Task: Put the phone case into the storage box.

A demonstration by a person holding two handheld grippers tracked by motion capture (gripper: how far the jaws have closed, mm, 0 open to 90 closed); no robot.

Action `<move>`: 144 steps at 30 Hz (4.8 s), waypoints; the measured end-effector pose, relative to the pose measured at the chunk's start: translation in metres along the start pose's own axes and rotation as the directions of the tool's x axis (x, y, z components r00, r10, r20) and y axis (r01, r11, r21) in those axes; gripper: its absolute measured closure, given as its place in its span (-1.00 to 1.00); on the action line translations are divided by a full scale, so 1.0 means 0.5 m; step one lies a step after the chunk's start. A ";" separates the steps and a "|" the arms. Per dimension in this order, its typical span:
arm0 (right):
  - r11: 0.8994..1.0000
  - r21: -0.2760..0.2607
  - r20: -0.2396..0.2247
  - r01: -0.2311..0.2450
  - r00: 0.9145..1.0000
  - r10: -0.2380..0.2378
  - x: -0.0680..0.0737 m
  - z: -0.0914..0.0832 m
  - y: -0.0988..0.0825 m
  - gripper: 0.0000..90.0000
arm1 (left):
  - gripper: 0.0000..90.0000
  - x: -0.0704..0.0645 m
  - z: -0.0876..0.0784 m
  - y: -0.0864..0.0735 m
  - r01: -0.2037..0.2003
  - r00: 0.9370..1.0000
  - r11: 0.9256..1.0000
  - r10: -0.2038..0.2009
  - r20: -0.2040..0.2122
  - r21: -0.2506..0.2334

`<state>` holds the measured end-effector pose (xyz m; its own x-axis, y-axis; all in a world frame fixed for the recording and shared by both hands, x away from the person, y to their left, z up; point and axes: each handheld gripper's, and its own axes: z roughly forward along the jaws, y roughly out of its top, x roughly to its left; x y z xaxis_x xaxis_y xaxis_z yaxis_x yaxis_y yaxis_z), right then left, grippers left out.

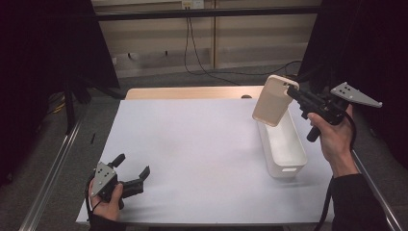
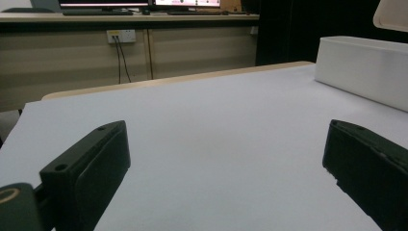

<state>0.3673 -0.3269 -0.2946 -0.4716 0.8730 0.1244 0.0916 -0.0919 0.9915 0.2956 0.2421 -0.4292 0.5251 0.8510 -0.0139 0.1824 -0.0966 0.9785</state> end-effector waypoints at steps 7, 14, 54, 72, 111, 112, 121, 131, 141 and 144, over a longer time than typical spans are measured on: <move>0.997 -0.025 0.038 0.066 0.997 -0.065 -0.025 0.005 -0.002 0.81 | -0.95 0.003 0.000 -0.002 0.004 1.000 1.000 -0.004 -0.002 0.007; 0.993 -0.020 0.081 0.113 0.990 -0.111 -0.049 0.013 -0.007 0.81 | -0.95 0.002 0.001 -0.003 0.007 1.000 1.000 -0.007 0.005 0.003; 0.989 0.104 0.101 0.109 0.988 -0.119 -0.148 0.113 -0.114 0.81 | -0.95 0.006 0.006 -0.008 0.011 0.999 1.000 -0.012 0.035 0.009; 0.988 0.120 0.122 0.101 0.986 -0.116 -0.164 0.139 -0.154 0.81 | -0.95 0.002 0.009 -0.010 0.010 0.999 1.000 -0.011 0.040 0.029; 0.984 0.160 0.241 0.080 0.963 -0.118 -0.187 0.180 -0.181 0.54 | -0.95 0.013 0.010 -0.013 0.026 1.000 0.999 -0.027 0.015 0.036; 0.984 0.161 0.244 0.078 0.963 -0.116 -0.188 0.181 -0.182 0.52 | -0.95 0.013 0.010 -0.013 0.025 1.000 0.999 -0.026 0.012 0.034; 0.980 0.178 0.256 0.083 0.958 -0.128 -0.188 0.188 -0.187 0.57 | -0.95 0.015 0.011 -0.013 0.021 1.000 0.999 -0.022 0.008 0.035; 0.983 0.172 0.252 0.070 0.961 -0.113 -0.186 0.190 -0.190 0.48 | -0.95 0.015 0.011 -0.013 0.027 1.000 0.999 -0.027 0.011 0.031; 0.986 0.158 0.260 0.045 0.962 -0.086 -0.186 0.177 -0.180 0.04 | -0.95 0.016 0.013 -0.011 0.030 1.000 0.999 -0.030 -0.005 0.030; 0.988 0.151 0.243 0.032 0.968 -0.068 -0.186 0.176 -0.179 -0.05 | -0.95 0.018 0.014 -0.012 0.022 1.000 0.999 -0.022 -0.003 0.037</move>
<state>0.4799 -0.3576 -0.3979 -0.2499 0.9673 0.0438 0.2082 0.0094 0.9780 0.3053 0.2466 -0.4365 0.5187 0.8543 -0.0346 0.2248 -0.0972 0.9696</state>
